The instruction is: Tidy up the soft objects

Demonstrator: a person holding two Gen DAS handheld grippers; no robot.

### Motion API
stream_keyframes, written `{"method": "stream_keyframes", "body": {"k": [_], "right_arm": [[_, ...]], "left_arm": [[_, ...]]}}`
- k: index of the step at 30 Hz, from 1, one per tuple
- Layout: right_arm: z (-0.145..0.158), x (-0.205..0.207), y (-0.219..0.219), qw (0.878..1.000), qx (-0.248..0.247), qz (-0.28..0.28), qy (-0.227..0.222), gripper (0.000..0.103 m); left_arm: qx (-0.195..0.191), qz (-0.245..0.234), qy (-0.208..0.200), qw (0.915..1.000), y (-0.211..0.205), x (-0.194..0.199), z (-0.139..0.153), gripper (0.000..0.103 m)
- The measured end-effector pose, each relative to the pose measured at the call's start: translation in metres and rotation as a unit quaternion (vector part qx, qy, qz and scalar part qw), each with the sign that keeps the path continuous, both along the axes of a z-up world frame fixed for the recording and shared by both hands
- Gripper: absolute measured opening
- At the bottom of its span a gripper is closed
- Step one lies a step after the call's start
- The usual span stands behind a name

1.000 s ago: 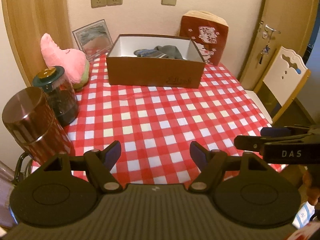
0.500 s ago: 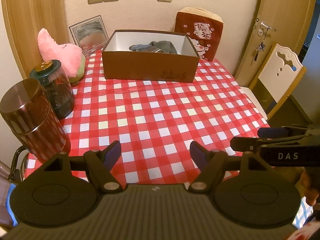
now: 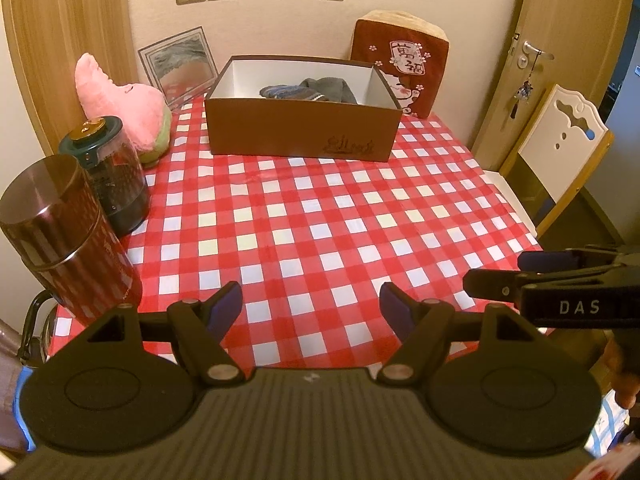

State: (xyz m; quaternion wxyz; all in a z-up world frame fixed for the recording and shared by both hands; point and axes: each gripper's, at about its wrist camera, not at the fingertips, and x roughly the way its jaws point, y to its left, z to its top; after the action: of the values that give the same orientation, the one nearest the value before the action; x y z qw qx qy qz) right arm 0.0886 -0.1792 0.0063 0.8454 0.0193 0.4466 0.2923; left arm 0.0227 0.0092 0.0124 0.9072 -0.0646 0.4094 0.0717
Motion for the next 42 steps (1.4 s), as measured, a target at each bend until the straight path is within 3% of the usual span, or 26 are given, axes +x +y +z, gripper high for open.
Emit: {"method": "stream_keyframes", "body": {"k": [42], "right_arm": [[-0.0018,0.0068,0.0039,1.0,-0.002,0.001,-0.001,0.078]], "left_arm": [[0.001,0.001,-0.002,1.0,0.0018,0.005,-0.0005,0.074]]}}
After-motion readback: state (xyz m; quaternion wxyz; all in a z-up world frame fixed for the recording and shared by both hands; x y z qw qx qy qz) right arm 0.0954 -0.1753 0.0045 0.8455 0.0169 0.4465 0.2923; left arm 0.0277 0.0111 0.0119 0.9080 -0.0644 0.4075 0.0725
